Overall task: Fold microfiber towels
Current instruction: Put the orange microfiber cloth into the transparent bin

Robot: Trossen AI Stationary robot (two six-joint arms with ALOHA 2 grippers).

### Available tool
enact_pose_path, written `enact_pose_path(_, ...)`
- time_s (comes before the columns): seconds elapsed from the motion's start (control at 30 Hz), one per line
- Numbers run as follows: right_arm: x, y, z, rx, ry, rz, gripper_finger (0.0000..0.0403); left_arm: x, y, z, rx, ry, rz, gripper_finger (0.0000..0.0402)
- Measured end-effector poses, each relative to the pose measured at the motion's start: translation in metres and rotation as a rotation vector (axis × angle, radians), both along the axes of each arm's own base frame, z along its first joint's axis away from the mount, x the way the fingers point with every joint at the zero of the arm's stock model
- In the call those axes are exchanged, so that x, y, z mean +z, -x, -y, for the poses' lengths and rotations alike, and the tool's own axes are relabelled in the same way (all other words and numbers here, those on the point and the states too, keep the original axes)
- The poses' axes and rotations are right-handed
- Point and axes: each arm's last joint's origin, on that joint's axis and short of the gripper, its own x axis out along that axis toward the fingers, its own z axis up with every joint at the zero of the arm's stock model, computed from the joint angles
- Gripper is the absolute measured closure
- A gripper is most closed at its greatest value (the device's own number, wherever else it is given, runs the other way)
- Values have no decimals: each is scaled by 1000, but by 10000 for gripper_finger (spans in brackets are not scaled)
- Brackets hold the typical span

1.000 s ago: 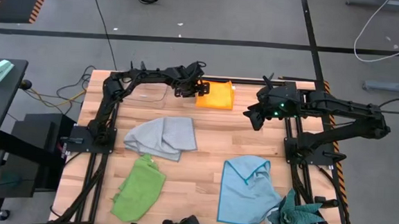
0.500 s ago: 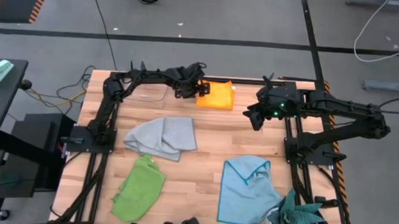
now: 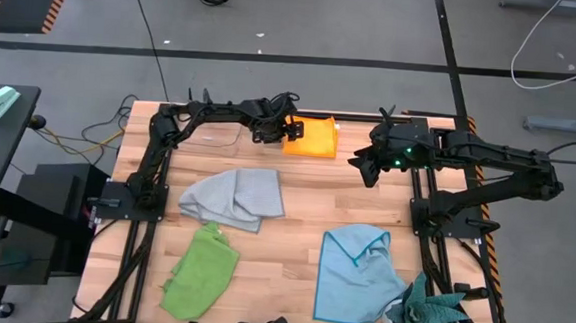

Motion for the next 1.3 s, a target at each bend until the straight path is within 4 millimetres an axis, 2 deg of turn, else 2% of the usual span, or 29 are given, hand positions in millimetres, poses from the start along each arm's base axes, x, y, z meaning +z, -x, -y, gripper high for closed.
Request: enact_pose_path(1.3, 3, -3, 0, 21, 31, 36, 229, -1, -3, 10, -22, -3, -40, 152)
